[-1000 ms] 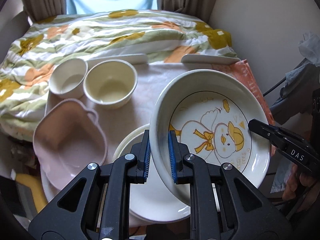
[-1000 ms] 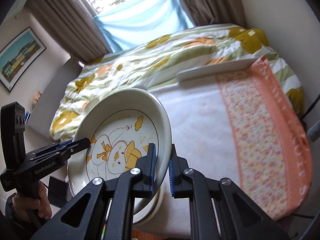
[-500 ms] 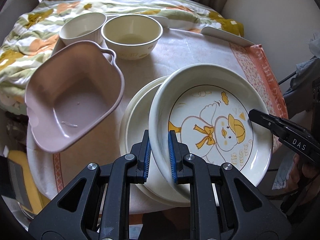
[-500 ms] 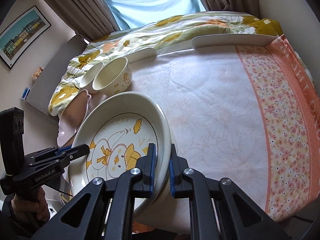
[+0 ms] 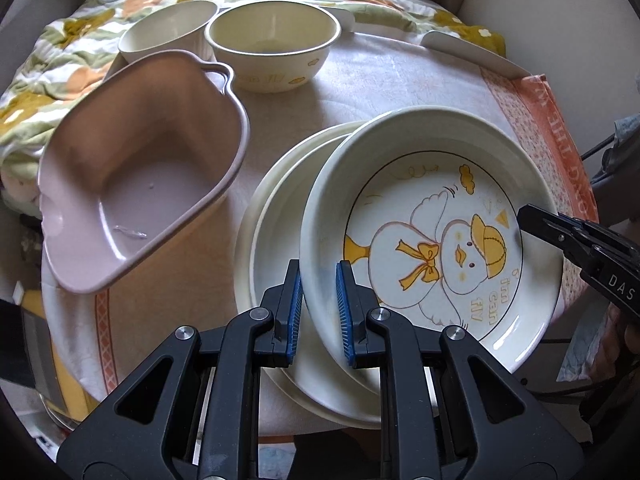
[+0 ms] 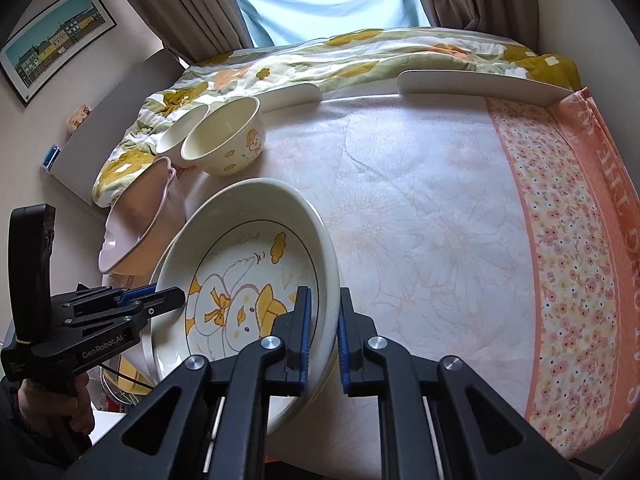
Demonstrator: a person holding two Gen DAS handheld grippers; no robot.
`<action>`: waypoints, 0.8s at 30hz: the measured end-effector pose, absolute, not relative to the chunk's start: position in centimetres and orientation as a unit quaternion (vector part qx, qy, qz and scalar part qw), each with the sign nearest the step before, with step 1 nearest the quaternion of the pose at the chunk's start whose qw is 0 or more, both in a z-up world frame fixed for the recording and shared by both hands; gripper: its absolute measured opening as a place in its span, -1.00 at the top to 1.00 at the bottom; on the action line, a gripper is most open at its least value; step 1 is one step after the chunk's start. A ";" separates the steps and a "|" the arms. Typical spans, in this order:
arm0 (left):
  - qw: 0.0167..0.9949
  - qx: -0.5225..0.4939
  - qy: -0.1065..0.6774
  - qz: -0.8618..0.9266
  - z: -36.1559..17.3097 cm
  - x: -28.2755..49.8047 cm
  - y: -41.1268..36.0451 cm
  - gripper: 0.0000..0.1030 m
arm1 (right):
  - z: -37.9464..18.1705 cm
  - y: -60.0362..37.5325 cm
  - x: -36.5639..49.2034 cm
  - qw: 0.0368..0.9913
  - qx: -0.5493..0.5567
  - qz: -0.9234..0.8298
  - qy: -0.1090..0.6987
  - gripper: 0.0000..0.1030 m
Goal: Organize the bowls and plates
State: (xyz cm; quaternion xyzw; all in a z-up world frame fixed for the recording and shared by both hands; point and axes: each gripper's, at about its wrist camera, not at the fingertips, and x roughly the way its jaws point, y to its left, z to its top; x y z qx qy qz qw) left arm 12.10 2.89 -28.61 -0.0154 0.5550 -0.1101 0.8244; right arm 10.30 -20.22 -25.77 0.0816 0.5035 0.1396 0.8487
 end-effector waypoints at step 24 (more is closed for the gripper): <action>0.844 0.122 0.521 -0.041 -27.9 11.3 0.5 0.68 | -26.5 -18.6 10.2 0.856 0.022 0.141 0.497 0.79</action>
